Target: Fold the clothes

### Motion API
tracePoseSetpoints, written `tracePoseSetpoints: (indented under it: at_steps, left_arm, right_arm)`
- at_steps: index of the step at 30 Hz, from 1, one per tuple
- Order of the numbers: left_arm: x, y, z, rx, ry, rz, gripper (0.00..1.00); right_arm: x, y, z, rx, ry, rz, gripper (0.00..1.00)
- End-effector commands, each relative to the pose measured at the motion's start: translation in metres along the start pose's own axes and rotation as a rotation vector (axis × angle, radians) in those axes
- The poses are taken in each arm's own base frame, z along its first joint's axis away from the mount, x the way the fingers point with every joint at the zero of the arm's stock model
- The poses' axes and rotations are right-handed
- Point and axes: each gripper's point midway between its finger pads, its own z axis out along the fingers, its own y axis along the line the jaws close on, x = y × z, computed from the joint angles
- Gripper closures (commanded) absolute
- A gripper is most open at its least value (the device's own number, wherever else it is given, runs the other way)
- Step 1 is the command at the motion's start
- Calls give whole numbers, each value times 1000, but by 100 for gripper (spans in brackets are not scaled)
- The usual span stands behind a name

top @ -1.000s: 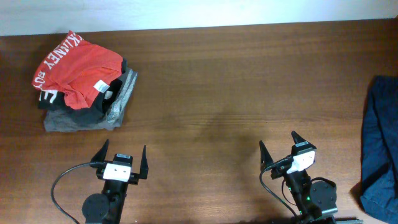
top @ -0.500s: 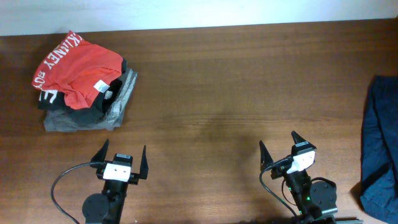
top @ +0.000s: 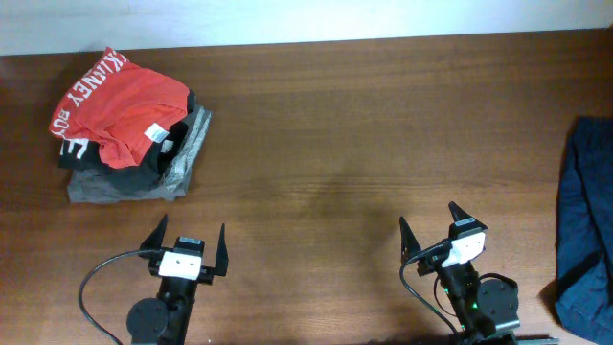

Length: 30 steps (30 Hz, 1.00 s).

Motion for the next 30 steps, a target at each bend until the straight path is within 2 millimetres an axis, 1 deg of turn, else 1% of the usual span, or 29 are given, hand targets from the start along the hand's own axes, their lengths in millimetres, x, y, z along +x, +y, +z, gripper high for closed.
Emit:
tracePoseSetpoints:
  at_steps: [1, 16, 21, 24, 25, 28, 30]
  left_arm:
    - [3, 2, 0, -12, 9, 8, 1]
    - [3, 2, 0, -12, 9, 8, 1]
    - [-9, 5, 0, -21, -40, 13, 0]
    - [-11, 0, 0, 3, -49, 14, 1]
    - [-12, -1, 0, 13, -51, 14, 1]
    - [-16, -26, -3, 157, -80, 18, 1]
    - [-19, -41, -6, 248, -99, 19, 1]
  right_arm:
    - [2, -2, 0, 8, 1, 2, 1]
    - [2, -2, 0, 8, 1, 2, 1]
    - [2, -2, 0, 8, 1, 2, 1]
    - [-3, -1, 0, 5, -17, 1, 1]
    - [-3, 1, 0, -9, -18, 1, 1]
    - [-3, 20, -1, -118, -19, -1, 1]
    - [-11, 34, -4, -200, -50, -9, 1]
